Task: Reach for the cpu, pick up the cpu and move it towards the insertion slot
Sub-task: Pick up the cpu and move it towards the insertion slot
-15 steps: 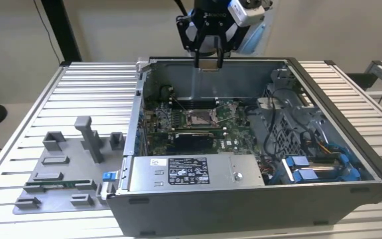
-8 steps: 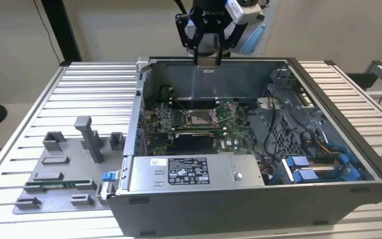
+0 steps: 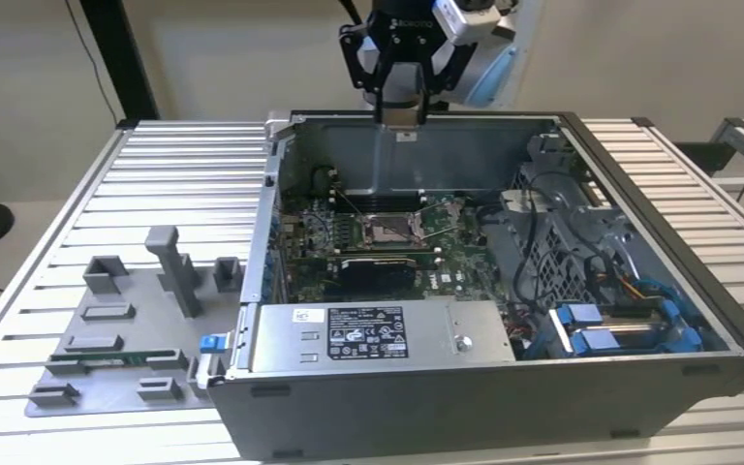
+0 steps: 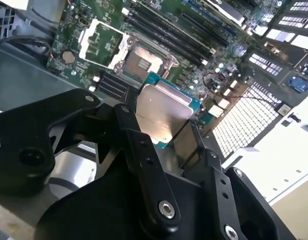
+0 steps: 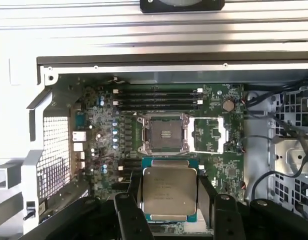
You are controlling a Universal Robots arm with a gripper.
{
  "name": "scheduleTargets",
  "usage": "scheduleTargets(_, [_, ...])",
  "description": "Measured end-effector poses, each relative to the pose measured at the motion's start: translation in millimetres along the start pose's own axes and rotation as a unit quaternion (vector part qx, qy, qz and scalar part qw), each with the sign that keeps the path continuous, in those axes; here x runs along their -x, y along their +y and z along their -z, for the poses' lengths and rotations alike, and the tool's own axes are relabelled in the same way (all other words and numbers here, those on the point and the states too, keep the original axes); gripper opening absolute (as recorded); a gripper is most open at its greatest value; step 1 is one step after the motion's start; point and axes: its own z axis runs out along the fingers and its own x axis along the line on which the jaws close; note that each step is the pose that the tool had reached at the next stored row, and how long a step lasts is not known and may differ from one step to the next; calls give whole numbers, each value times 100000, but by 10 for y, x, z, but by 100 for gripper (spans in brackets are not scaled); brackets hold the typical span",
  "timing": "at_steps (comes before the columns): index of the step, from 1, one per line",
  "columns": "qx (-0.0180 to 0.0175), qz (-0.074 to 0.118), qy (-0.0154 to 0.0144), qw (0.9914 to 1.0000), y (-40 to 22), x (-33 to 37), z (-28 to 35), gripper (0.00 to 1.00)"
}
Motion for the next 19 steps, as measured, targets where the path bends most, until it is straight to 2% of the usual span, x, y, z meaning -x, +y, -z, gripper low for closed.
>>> scheduleTargets(11, [3,-1247,-48,99992,145,-12,-58,0])
scheduleTargets(19, [-1,-1618,-61,99987,151,-12,-61,0])
